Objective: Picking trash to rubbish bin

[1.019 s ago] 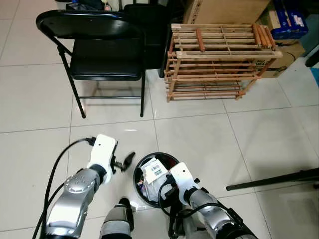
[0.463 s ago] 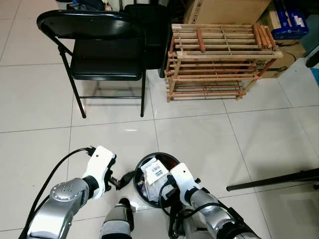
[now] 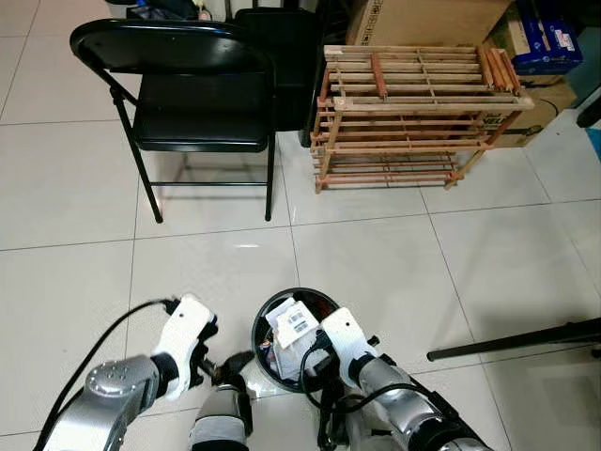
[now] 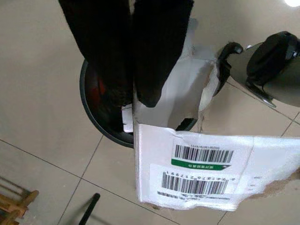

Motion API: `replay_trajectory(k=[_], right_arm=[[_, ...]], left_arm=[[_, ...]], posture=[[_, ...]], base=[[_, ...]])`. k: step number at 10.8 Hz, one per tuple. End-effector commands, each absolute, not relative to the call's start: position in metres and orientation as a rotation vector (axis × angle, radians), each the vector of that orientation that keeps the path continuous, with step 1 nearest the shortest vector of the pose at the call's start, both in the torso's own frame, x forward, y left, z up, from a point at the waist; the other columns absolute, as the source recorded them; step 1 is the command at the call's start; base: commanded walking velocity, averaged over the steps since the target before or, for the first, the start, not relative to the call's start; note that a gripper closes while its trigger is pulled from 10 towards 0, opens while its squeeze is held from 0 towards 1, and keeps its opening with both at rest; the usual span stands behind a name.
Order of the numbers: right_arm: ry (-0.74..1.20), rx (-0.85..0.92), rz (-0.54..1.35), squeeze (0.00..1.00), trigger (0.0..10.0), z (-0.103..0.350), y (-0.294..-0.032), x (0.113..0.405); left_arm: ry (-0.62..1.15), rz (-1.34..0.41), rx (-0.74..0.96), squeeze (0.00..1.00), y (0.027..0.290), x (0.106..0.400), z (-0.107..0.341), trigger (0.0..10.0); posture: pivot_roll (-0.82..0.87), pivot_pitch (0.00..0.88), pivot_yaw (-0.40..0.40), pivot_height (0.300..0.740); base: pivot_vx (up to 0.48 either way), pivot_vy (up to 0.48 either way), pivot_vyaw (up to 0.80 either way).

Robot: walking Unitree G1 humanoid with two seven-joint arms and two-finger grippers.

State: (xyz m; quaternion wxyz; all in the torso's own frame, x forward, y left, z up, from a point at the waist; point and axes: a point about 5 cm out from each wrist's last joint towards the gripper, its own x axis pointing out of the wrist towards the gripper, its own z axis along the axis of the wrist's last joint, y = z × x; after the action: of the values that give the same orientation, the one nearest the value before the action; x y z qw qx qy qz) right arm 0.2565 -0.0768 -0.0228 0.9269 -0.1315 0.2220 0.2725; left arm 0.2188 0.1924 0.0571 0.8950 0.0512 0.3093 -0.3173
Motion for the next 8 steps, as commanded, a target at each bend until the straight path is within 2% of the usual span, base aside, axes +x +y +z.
replay_trajectory(k=[1, 8], right_arm=[[0.489, -0.26, 0.537, 1.0, 10.0, -0.03, -0.082, 0.249], [0.492, -0.252, 0.54, 1.0, 10.0, -0.031, -0.082, 0.249]], left_arm=[[0.679, -0.688, 0.088, 1.0, 0.192, 0.211, 0.048, 10.0], [0.717, -0.691, 0.086, 1.0, 0.204, 0.209, 0.015, 10.0]], posture=[[0.36, 0.334, -0.087, 0.74], [0.35, 0.337, -0.082, 0.74]], base=[[0.0, 0.0, 0.0], [0.0, 0.0, 0.0]])
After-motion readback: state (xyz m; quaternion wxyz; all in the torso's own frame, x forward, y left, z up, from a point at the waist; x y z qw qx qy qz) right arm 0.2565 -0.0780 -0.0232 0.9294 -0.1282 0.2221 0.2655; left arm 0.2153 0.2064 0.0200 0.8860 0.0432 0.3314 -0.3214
